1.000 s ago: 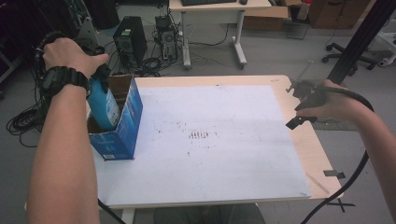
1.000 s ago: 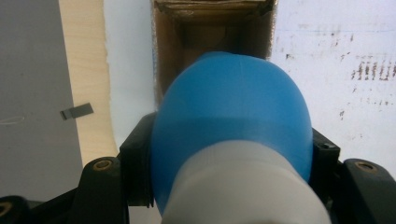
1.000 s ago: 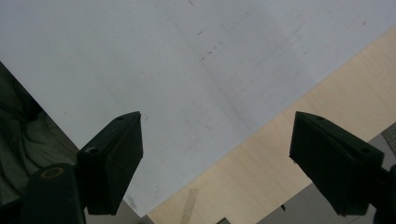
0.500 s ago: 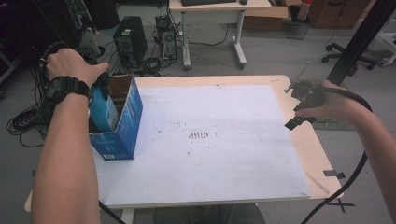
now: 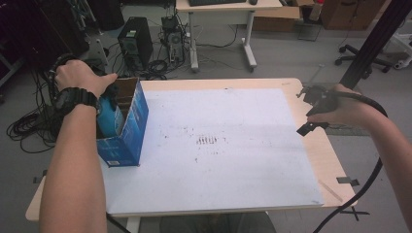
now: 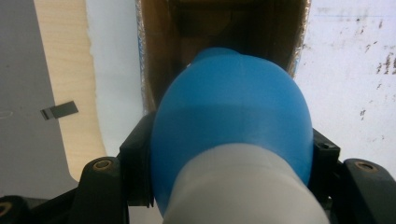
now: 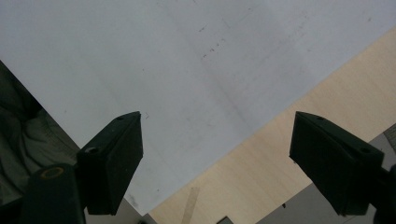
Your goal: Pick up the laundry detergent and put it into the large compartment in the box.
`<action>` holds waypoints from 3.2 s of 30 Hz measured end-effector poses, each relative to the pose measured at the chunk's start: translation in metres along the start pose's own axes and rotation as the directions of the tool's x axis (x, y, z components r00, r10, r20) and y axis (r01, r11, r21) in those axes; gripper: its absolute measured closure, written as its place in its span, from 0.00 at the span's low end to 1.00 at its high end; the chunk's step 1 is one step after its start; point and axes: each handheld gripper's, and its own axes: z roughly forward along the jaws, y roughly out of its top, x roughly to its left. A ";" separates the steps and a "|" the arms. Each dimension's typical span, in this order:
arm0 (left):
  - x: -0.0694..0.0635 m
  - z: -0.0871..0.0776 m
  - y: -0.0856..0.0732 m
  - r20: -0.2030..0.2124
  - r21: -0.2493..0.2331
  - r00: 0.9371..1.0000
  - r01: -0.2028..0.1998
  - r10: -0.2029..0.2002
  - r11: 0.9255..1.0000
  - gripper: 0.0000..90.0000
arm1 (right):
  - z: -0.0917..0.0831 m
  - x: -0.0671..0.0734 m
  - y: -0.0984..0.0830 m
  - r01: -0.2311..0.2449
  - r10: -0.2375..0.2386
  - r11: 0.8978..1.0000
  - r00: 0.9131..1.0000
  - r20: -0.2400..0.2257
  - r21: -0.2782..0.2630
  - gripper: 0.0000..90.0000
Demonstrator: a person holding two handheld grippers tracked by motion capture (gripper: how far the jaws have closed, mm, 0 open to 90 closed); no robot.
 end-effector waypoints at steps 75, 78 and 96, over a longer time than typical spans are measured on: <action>0.000 0.078 0.006 -0.010 0.045 1.000 -0.016 0.016 0.999 0.41 | 0.005 0.000 -0.003 -0.007 0.007 1.000 1.000 -0.004 0.013 0.19; -0.001 0.078 0.006 -0.015 0.042 1.000 -0.015 0.016 0.999 0.41 | 0.005 0.000 -0.003 -0.007 0.007 1.000 1.000 -0.005 0.012 0.19; -0.003 0.080 0.007 -0.016 0.035 1.000 -0.012 0.012 0.999 0.41 | 0.010 0.000 -0.004 -0.010 0.010 1.000 1.000 -0.010 0.018 0.19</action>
